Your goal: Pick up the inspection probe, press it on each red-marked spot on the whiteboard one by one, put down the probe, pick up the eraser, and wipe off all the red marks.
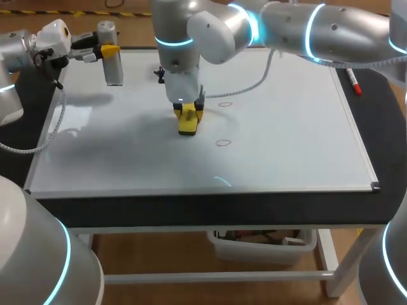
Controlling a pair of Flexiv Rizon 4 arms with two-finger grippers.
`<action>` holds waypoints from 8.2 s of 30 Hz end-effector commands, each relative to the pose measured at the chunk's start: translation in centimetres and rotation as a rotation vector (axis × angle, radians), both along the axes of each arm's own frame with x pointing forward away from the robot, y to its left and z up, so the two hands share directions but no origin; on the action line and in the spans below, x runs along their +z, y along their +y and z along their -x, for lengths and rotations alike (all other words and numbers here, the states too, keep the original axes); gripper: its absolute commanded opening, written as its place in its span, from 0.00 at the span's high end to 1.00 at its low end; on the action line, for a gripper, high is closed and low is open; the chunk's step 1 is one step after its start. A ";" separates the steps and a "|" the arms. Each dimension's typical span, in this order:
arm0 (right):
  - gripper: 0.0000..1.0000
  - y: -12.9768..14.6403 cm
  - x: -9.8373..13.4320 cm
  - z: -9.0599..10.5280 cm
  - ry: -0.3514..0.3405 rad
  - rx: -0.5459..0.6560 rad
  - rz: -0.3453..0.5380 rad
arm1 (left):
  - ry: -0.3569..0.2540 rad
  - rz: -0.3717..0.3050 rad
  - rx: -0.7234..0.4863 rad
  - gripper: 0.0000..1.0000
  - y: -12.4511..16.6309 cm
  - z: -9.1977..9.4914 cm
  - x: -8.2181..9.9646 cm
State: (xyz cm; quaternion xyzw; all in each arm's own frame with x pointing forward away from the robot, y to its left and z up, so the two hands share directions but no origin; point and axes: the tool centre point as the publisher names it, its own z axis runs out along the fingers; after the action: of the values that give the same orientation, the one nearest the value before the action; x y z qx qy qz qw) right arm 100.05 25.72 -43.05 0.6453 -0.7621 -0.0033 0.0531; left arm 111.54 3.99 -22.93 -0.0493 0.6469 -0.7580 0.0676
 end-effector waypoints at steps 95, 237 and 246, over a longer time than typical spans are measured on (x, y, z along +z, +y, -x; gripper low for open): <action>1.00 -2.3 -1.1 0.4 -0.005 -0.010 0.003 | 0.000 -0.003 0.007 1.00 -0.1 0.2 0.2; 1.00 -33.6 5.0 -4.5 -0.047 -0.764 -0.017 | -0.034 0.022 -0.435 1.00 -17.1 9.0 0.1; 1.00 -33.6 5.0 -4.5 -0.047 -0.764 -0.017 | -0.018 0.025 -0.463 1.00 -21.0 8.8 -0.4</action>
State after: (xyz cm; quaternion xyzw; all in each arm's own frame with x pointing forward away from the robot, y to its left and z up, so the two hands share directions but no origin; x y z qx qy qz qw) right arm 104.50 -7.80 -38.16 0.3144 -0.9488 -0.0162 0.0241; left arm 101.98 -15.73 -22.99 0.0940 0.6358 -0.7609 -0.0892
